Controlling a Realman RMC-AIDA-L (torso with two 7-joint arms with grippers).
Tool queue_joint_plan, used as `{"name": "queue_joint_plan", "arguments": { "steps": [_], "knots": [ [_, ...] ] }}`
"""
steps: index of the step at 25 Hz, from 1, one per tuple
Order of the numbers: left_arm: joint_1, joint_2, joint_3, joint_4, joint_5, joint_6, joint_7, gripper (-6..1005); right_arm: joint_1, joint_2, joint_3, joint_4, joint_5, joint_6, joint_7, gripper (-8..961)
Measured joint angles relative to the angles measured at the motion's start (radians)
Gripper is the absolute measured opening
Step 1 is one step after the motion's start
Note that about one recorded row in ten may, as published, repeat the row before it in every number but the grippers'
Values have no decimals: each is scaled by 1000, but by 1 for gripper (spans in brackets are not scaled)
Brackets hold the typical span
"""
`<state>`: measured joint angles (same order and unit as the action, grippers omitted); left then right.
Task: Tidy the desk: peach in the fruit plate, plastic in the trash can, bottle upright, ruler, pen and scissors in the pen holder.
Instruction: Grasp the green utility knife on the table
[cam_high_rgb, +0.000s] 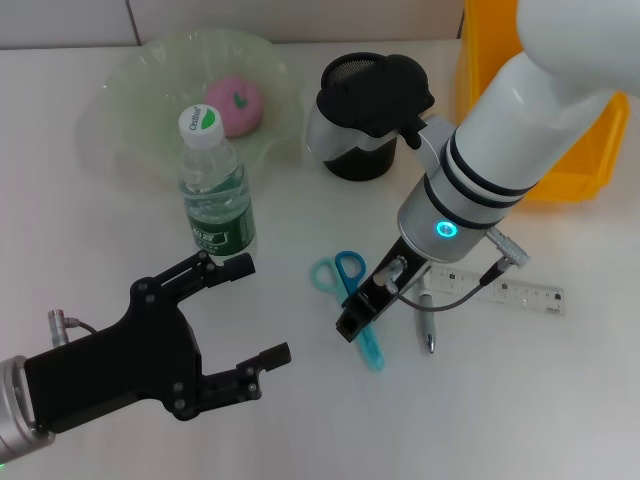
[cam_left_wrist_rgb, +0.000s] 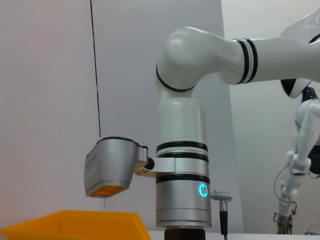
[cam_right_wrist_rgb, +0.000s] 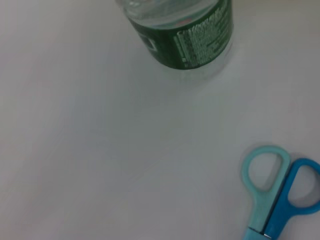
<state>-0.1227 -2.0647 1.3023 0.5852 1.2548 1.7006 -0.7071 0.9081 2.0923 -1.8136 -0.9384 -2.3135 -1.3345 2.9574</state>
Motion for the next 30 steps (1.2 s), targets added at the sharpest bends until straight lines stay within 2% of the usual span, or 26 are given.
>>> {"name": "queue_joint_plan", "arguments": {
  "steps": [23, 30],
  "knots": [
    [3, 0, 0, -2, 0, 1, 12, 830, 1, 0, 10, 21, -4, -3, 0, 401],
    [2, 0, 0, -4, 0, 1, 12, 830, 2, 0, 10, 23, -6, -3, 0, 331]
  ]
}}
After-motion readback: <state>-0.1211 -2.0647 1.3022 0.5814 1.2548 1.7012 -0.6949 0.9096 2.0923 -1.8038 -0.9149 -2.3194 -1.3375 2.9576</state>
